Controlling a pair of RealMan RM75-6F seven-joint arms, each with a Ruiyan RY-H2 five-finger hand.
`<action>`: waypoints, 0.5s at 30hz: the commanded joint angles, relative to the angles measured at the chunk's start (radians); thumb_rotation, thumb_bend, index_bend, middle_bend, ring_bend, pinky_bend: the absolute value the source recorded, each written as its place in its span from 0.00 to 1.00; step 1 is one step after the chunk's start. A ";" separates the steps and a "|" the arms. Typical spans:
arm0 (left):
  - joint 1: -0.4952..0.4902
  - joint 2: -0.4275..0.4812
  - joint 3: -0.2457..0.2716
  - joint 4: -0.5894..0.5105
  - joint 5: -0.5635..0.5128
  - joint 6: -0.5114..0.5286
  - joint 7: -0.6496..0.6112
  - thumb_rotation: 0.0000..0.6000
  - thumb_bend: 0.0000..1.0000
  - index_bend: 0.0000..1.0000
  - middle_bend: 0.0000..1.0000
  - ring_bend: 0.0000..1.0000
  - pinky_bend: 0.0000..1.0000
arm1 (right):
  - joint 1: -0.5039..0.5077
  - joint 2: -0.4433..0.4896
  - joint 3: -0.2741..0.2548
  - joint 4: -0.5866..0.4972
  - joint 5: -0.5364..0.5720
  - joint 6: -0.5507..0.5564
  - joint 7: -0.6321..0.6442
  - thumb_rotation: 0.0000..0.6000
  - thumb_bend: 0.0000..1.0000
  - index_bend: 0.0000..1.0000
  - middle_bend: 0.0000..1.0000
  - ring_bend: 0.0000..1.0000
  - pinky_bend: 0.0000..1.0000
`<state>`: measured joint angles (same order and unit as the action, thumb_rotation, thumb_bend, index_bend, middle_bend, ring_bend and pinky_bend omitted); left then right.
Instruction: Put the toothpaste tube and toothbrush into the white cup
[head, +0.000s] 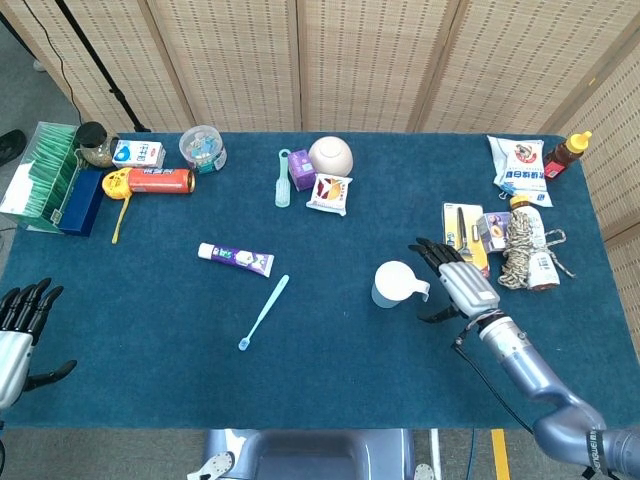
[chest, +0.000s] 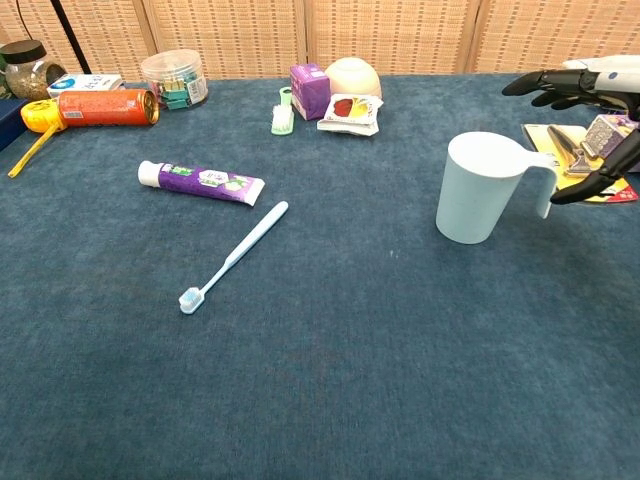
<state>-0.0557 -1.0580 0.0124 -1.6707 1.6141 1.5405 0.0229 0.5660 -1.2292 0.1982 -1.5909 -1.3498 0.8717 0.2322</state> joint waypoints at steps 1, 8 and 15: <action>0.002 0.000 0.001 0.003 0.002 0.003 -0.004 1.00 0.02 0.00 0.00 0.00 0.00 | 0.016 -0.025 0.007 0.016 0.024 -0.008 -0.018 1.00 0.00 0.00 0.00 0.00 0.00; 0.002 0.004 -0.001 0.003 0.001 0.005 -0.013 1.00 0.02 0.00 0.00 0.00 0.00 | 0.057 -0.093 0.015 0.065 0.081 -0.041 -0.041 1.00 0.00 0.00 0.00 0.00 0.06; -0.002 0.012 -0.005 0.000 -0.007 -0.002 -0.023 1.00 0.02 0.00 0.00 0.00 0.00 | 0.070 -0.156 0.020 0.105 0.106 -0.017 -0.055 1.00 0.00 0.10 0.12 0.02 0.26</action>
<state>-0.0576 -1.0470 0.0082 -1.6701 1.6083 1.5390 0.0013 0.6340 -1.3761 0.2164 -1.4930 -1.2480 0.8477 0.1799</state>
